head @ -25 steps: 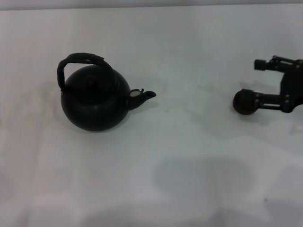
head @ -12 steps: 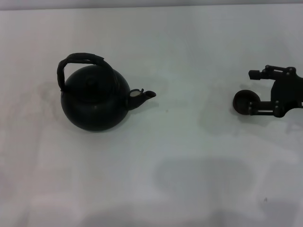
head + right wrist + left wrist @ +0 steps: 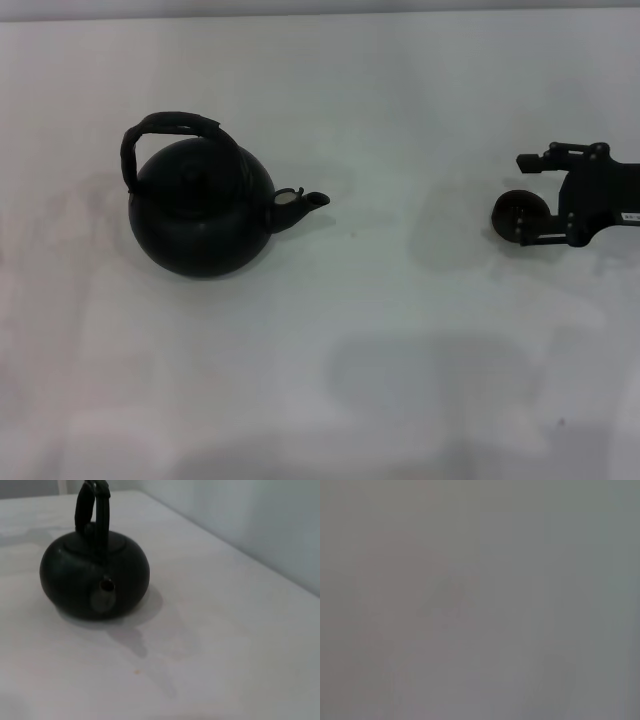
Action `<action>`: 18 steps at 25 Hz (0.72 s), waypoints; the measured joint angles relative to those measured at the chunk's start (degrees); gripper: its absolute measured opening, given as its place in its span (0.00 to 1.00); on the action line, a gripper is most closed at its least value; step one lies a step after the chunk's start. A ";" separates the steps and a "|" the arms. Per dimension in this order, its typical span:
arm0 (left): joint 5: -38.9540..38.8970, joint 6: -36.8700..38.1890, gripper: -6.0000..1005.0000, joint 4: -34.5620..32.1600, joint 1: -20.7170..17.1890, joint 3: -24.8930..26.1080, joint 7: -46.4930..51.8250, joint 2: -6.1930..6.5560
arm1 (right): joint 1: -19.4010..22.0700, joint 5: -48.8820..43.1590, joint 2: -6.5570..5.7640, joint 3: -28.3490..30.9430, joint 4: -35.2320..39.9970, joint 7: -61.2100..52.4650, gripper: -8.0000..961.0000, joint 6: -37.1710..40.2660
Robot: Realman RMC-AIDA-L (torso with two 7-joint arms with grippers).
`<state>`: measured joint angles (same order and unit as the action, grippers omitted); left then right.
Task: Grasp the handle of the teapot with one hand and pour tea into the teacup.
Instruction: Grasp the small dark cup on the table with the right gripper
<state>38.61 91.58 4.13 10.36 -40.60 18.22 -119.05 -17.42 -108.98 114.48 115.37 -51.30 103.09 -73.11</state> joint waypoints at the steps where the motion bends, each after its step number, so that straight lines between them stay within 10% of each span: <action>1: 0.00 0.00 0.44 0.00 0.00 0.00 0.02 -0.02 | -0.21 -0.60 0.00 -0.02 -0.01 -0.39 0.88 0.04; 18: -0.01 0.09 0.44 0.00 0.28 0.00 0.10 -0.05 | -1.31 -4.65 0.03 -3.16 0.23 -3.30 0.88 3.52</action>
<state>38.60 91.67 4.13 10.64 -40.60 18.31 -119.10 -18.73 -113.63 114.51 112.21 -51.07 99.78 -69.59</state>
